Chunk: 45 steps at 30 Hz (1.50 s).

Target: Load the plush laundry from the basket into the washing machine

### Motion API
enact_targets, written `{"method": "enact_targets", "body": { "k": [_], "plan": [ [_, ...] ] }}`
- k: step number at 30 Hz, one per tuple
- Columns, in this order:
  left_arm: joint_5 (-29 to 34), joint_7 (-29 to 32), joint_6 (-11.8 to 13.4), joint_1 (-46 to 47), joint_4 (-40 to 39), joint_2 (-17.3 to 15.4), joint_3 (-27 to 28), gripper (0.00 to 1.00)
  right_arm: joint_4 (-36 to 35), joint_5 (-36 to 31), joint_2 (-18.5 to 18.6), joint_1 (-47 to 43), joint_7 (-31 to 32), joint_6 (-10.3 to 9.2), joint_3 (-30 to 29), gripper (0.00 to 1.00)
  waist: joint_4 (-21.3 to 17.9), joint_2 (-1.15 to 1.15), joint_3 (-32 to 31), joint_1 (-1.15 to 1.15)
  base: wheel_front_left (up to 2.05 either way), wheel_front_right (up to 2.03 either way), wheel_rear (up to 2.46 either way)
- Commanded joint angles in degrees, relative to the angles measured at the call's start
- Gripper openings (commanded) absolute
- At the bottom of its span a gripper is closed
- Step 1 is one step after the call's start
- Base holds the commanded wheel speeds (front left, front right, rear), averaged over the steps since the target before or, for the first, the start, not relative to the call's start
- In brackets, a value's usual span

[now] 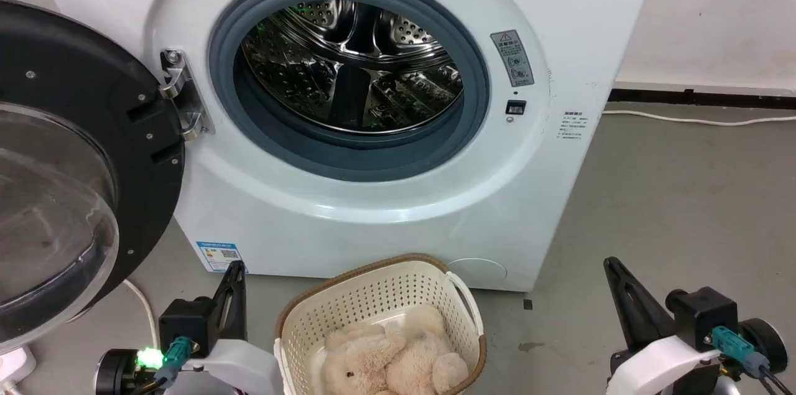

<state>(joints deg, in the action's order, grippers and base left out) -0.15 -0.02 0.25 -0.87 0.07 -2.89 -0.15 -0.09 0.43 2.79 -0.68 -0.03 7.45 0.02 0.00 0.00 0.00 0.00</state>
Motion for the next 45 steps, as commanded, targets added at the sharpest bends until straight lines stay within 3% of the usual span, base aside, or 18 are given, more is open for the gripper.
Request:
{"method": "enact_targets", "body": {
  "k": [1, 45],
  "plan": [
    [0.15, 0.02, -0.25, 0.87, -0.07, 0.02, 0.15, 0.00, 0.09, -0.43, 0.09, 0.68, 0.03, 0.03, -0.02, 0.00, 0.00, 0.00, 0.00, 0.00, 0.00, 0.00, 0.00],
    [0.15, 0.02, -0.25, 0.87, -0.07, 0.02, 0.15, 0.00, 0.09, -0.43, 0.09, 0.68, 0.03, 0.03, -0.02, 0.00, 0.00, 0.00, 0.00, 0.00, 0.00, 0.00, 0.00]
  ]
}}
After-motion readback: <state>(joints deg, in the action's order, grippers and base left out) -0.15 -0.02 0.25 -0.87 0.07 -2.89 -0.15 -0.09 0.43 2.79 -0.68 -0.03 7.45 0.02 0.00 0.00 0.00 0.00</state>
